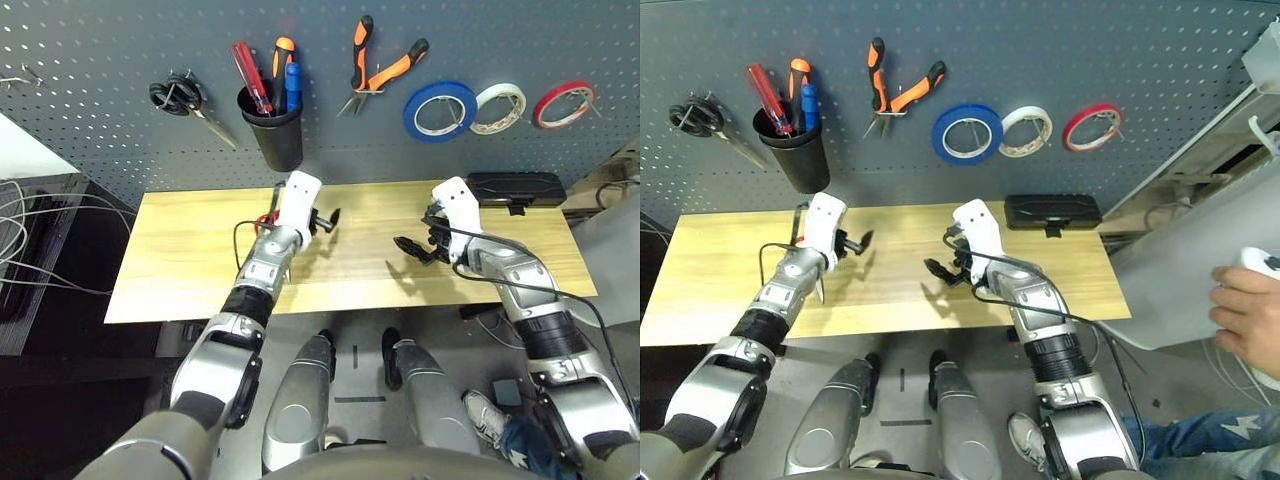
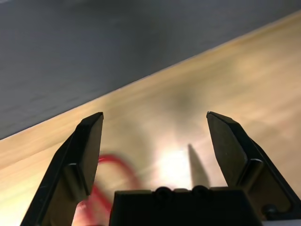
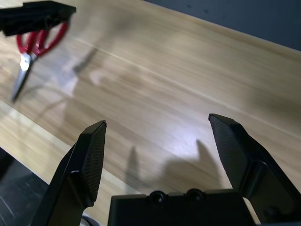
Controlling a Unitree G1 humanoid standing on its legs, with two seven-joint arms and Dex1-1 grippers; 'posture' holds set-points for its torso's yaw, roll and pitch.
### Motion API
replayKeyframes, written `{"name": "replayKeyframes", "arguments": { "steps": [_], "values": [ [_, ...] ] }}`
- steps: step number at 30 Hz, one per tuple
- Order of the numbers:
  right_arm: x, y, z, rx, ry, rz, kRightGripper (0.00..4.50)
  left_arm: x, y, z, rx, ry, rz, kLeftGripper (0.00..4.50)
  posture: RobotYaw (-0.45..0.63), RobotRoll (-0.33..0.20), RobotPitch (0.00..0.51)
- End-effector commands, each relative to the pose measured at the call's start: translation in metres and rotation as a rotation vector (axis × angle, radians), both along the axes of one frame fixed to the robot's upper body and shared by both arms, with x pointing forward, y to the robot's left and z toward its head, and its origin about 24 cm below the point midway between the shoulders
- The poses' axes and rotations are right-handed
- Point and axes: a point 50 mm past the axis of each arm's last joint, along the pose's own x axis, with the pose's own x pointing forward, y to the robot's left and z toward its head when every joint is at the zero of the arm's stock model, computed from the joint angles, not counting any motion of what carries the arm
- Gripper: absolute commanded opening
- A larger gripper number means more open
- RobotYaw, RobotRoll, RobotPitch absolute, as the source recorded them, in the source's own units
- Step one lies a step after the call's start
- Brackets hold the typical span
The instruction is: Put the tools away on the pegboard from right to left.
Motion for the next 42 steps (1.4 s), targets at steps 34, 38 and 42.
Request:
{"name": "replayKeyframes", "arguments": {
  "steps": [34,38,42],
  "values": [
    [-0.009,0.041,0.032,0.077,-0.004,0.115,4.50,-0.051,0.071,-0.079,-0.010,0.571,0.368,3.54,0.02,0.000,0.345],
    [-0.008,0.037,0.031,0.066,-0.004,0.103,4.50,-0.063,0.069,-0.088,-0.102,0.743,0.362,2.12,0.01,0.000,0.342],
    [-0.004,0.035,0.033,0.063,-0.014,0.096,4.50,-0.074,0.067,-0.094,-0.201,0.863,0.372,0.76,0.01,0.000,0.334]
  ]
}}
